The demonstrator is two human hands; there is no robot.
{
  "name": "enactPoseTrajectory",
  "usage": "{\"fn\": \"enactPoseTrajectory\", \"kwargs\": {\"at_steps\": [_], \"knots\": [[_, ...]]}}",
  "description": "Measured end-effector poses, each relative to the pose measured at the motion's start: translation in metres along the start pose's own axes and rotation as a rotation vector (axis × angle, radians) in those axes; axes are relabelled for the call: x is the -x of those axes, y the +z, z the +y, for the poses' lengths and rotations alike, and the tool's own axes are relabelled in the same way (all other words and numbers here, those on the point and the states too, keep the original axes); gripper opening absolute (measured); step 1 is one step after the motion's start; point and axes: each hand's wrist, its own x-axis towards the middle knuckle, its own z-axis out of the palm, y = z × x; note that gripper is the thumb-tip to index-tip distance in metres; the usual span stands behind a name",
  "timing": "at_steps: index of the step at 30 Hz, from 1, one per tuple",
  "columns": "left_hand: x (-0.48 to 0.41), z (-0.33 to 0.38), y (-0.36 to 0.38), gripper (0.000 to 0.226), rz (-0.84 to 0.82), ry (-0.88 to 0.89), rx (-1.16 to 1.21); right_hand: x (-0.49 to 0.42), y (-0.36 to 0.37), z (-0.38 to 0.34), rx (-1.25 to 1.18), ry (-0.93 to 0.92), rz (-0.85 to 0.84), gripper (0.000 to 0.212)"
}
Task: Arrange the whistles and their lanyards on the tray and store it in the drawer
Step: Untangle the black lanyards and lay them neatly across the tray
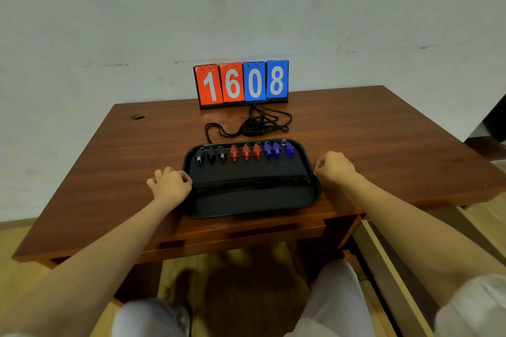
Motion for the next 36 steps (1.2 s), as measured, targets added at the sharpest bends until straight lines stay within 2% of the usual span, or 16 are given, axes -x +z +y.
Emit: {"fn": "enactPoseTrajectory", "kwargs": {"at_steps": [3, 7, 12, 19, 29, 36], "knots": [[0.003, 0.0, 0.001, 0.021, 0.023, 0.052, -0.01, 0.0, -0.001, 0.0, 0.016, -0.039, -0.014, 0.01], [0.005, 0.003, 0.006, 0.028, 0.047, 0.234, -0.081, 0.001, 0.0, -0.006, 0.086, -0.155, -0.006, 0.031], [0.009, 0.009, 0.013, 0.04, -0.015, 0.399, -0.123, 0.002, 0.009, -0.016, 0.233, -0.352, -0.071, 0.039], [0.014, 0.007, 0.02, 0.044, -0.104, 0.426, -0.172, 0.002, 0.024, -0.012, 0.316, -0.399, -0.128, 0.038], [0.017, 0.008, 0.021, 0.042, -0.079, 0.445, -0.149, 0.002, 0.025, -0.011, 0.314, -0.415, -0.084, 0.039], [0.005, 0.035, 0.011, 0.046, -0.069, 0.51, -0.129, -0.009, 0.016, -0.045, 0.281, -0.499, -0.055, 0.042]]}}
